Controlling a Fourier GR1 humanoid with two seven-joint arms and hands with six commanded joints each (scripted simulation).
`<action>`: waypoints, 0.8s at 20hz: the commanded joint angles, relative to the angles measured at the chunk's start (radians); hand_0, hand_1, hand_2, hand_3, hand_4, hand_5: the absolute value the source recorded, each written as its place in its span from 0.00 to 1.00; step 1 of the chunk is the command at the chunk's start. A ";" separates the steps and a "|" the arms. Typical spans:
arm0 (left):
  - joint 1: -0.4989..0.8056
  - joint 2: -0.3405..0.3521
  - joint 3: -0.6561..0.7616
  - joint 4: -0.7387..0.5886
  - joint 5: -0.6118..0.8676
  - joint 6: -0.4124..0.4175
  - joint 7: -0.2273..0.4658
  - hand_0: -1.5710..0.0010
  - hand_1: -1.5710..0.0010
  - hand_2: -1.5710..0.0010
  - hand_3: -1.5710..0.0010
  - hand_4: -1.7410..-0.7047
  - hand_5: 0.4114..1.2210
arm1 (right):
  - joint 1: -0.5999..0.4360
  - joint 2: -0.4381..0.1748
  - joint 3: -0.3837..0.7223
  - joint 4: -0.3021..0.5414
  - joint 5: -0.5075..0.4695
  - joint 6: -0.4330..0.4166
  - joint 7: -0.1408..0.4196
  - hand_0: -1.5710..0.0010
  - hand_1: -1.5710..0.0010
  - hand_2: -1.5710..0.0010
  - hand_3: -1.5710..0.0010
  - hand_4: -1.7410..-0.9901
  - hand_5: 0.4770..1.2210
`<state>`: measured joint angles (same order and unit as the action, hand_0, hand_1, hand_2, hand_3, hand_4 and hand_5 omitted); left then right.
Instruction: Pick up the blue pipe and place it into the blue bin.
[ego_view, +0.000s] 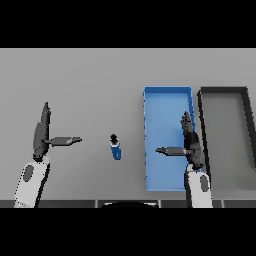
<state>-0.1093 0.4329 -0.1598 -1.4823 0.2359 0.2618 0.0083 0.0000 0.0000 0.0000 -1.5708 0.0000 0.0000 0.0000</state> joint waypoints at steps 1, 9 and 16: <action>-0.001 -0.002 -0.002 -0.001 -0.001 0.002 -0.003 1.00 1.00 1.00 1.00 0.75 0.22 | -0.001 -0.003 -0.003 0.001 -0.002 0.000 0.001 1.00 1.00 1.00 1.00 0.71 0.20; 0.031 0.113 -0.063 0.023 -0.038 -0.187 -0.119 1.00 1.00 1.00 1.00 0.75 0.22 | 0.085 -0.155 0.032 -0.083 0.122 0.041 -0.142 1.00 1.00 1.00 1.00 0.72 0.20; 0.061 0.178 -0.092 -0.020 0.002 -0.336 -0.182 1.00 1.00 1.00 1.00 0.74 0.21 | 0.092 -0.170 0.057 -0.108 0.158 0.044 -0.109 1.00 1.00 1.00 1.00 0.73 0.19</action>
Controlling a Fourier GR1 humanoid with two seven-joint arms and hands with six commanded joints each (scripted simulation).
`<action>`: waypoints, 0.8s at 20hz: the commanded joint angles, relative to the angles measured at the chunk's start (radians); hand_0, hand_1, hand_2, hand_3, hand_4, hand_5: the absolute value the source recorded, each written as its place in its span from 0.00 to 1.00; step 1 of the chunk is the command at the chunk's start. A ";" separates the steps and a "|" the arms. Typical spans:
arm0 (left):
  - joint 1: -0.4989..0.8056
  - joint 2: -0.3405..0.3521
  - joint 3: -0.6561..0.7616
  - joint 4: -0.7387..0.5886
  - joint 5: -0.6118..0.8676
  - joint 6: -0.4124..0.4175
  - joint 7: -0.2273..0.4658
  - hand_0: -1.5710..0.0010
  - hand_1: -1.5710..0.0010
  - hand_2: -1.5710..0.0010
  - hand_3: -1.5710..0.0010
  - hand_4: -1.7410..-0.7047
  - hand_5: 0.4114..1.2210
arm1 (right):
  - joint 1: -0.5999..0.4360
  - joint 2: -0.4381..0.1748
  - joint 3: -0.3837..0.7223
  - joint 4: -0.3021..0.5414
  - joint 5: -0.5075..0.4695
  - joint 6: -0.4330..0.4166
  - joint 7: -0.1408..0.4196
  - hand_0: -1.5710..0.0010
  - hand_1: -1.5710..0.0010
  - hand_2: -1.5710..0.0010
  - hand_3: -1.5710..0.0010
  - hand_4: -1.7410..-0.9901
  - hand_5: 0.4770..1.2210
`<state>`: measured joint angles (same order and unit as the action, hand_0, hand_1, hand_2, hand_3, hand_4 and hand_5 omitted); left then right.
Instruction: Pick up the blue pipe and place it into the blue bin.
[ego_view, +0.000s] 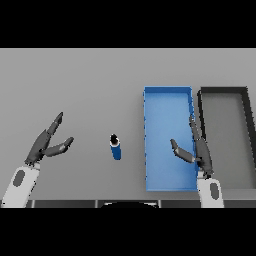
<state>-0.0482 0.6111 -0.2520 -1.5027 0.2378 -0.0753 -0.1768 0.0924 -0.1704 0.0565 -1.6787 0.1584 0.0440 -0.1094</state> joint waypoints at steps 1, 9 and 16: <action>0.007 0.017 -0.008 -0.017 0.003 -0.017 0.017 1.00 1.00 1.00 1.00 0.73 0.20 | 0.000 -0.005 0.002 -0.004 0.009 -0.003 -0.004 1.00 1.00 1.00 1.00 0.75 0.19; 0.053 -0.016 -0.188 -0.144 -0.079 -0.098 0.113 1.00 1.00 1.00 1.00 0.59 0.08 | 0.003 -0.006 0.000 -0.011 -0.014 0.016 0.010 1.00 1.00 1.00 1.00 0.74 0.19; -0.009 -0.149 -0.274 -0.077 -0.144 -0.092 0.129 1.00 1.00 1.00 1.00 0.57 0.05 | 0.014 0.008 0.003 -0.012 -0.016 0.015 0.004 1.00 1.00 1.00 1.00 0.70 0.20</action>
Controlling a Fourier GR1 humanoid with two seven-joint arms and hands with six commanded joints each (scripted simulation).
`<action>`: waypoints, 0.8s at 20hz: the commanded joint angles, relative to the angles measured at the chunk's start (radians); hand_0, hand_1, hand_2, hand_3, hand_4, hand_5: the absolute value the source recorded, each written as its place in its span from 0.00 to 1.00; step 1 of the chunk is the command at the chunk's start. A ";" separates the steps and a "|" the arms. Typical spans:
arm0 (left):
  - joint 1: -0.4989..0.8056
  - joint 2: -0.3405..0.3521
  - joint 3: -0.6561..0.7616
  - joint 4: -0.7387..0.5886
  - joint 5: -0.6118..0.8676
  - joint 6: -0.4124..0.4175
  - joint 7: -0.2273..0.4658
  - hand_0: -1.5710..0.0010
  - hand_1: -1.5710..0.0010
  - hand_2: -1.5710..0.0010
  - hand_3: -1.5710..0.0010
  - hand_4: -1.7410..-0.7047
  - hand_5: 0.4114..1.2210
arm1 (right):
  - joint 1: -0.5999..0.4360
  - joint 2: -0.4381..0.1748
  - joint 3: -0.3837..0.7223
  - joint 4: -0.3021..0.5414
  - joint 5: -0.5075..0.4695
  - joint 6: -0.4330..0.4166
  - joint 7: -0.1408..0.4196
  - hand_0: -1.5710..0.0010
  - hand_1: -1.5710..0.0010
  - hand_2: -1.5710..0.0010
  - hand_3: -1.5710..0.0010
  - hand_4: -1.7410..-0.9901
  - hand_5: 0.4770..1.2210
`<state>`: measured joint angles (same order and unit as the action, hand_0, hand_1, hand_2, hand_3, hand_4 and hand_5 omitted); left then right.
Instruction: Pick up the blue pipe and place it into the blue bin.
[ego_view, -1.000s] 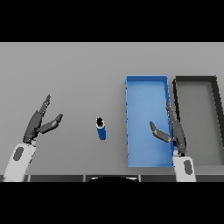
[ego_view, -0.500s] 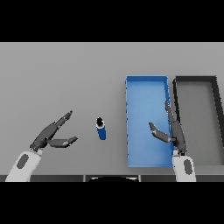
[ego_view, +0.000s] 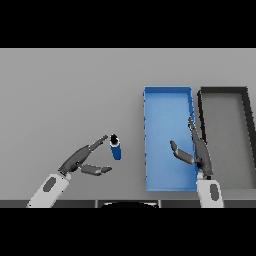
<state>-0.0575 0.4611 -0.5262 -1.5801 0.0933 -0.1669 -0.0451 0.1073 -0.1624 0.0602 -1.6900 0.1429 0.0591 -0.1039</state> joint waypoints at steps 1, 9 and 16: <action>-0.018 -0.031 -0.013 0.007 -0.010 0.009 0.003 1.00 1.00 1.00 1.00 0.57 0.06 | -0.005 0.001 -0.002 -0.002 0.002 -0.005 0.013 1.00 1.00 1.00 1.00 0.70 0.20; -0.121 -0.170 -0.045 0.182 -0.091 0.059 -0.009 1.00 1.00 1.00 1.00 0.64 0.03 | 0.011 -0.009 -0.007 -0.021 -0.006 0.003 -0.004 1.00 1.00 1.00 1.00 0.69 0.22; -0.157 -0.257 -0.037 0.267 -0.059 0.047 -0.061 1.00 1.00 0.97 0.97 0.58 0.11 | 0.023 -0.020 -0.009 -0.024 0.005 0.002 -0.023 1.00 1.00 1.00 1.00 0.71 0.24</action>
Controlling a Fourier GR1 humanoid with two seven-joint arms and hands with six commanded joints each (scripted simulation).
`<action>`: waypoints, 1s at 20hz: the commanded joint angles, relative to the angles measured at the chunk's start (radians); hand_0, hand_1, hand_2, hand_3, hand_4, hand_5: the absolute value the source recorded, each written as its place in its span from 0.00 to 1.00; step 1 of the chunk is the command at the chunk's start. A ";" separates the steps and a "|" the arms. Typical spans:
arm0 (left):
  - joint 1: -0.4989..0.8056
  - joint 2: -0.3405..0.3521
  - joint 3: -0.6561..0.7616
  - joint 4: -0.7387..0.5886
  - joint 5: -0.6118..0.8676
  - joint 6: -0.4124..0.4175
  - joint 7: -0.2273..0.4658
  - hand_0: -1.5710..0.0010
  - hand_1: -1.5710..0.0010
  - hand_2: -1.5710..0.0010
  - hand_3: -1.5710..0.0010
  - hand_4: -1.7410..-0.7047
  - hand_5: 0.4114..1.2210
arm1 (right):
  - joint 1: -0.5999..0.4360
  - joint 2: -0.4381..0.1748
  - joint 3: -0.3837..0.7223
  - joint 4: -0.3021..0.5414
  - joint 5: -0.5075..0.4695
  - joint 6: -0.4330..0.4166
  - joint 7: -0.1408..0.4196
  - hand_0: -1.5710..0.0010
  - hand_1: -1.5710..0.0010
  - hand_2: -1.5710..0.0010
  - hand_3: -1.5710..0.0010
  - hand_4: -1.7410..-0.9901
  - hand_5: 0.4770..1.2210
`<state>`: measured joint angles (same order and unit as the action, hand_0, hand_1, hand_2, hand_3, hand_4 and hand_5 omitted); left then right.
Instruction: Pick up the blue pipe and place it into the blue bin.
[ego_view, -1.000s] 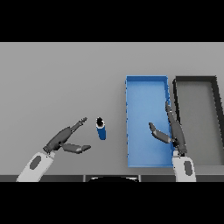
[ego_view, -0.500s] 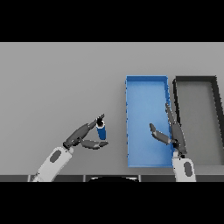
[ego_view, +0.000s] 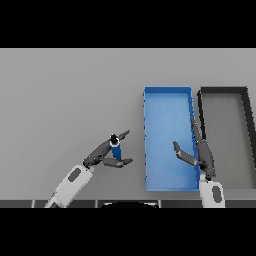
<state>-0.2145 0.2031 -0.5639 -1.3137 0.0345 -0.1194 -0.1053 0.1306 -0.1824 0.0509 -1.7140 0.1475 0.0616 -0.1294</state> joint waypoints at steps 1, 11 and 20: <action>0.007 -0.014 0.005 0.003 0.015 0.001 -0.012 1.00 0.97 0.90 0.92 0.54 0.17 | 0.007 0.002 -0.001 0.003 0.002 -0.004 -0.002 1.00 1.00 1.00 1.00 0.70 0.24; 0.046 -0.061 -0.014 -0.026 0.011 0.026 -0.057 0.16 0.14 0.12 0.12 0.22 0.90 | -0.023 0.008 -0.002 0.022 -0.021 0.013 0.025 1.00 1.00 1.00 1.00 0.69 0.23; -0.001 -0.116 0.025 -0.156 -0.001 0.024 -0.072 0.02 0.02 0.02 0.02 0.26 0.99 | -0.029 -0.002 -0.010 0.027 -0.016 0.010 0.031 1.00 1.00 1.00 1.00 0.70 0.22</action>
<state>-0.2158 0.0867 -0.5384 -1.4699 0.0323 -0.0970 -0.1835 0.1018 -0.1842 0.0412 -1.6865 0.1315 0.0713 -0.0968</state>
